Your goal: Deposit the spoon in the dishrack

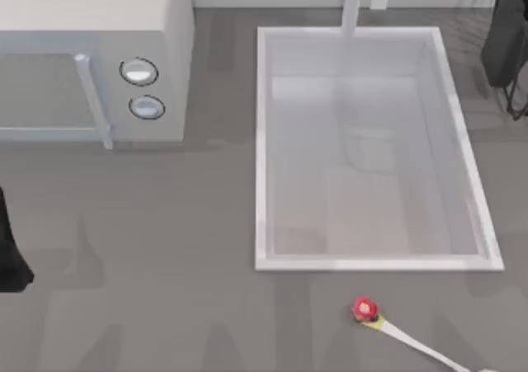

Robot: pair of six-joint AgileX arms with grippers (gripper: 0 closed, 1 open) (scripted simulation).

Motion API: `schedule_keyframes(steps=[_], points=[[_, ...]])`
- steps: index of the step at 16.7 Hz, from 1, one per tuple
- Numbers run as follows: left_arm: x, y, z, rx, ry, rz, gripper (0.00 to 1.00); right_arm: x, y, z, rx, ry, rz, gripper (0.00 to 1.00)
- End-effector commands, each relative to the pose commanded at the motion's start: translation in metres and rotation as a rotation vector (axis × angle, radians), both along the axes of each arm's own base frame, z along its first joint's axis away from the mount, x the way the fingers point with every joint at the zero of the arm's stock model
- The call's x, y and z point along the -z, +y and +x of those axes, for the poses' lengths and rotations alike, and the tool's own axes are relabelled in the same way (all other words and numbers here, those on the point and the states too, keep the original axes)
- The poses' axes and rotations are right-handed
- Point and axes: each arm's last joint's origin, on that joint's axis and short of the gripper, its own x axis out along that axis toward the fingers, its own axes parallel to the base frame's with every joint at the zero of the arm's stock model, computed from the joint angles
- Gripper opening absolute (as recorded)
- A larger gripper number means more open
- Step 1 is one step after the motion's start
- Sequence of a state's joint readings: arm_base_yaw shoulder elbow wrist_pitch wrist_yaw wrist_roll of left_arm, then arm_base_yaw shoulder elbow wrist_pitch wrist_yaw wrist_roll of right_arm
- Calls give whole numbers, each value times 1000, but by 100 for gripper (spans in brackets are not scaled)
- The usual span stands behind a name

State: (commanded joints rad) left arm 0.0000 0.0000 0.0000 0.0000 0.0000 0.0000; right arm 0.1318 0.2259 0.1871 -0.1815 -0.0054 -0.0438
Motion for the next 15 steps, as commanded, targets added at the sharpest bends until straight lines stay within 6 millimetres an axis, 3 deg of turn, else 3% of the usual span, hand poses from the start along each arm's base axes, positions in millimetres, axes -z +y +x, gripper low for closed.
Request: schedule_keyframes(steps=[6, 10, 15], points=[[0, 0, 0, 0, 0, 0, 100, -22, 44, 39, -265, 549, -215, 100], [0, 0, 0, 0, 0, 0, 100, -15, 90, 68, -449, 905, -423, 100], [0, 0, 0, 0, 0, 0, 100, -9, 143, 85, -608, 1131, -623, 100]])
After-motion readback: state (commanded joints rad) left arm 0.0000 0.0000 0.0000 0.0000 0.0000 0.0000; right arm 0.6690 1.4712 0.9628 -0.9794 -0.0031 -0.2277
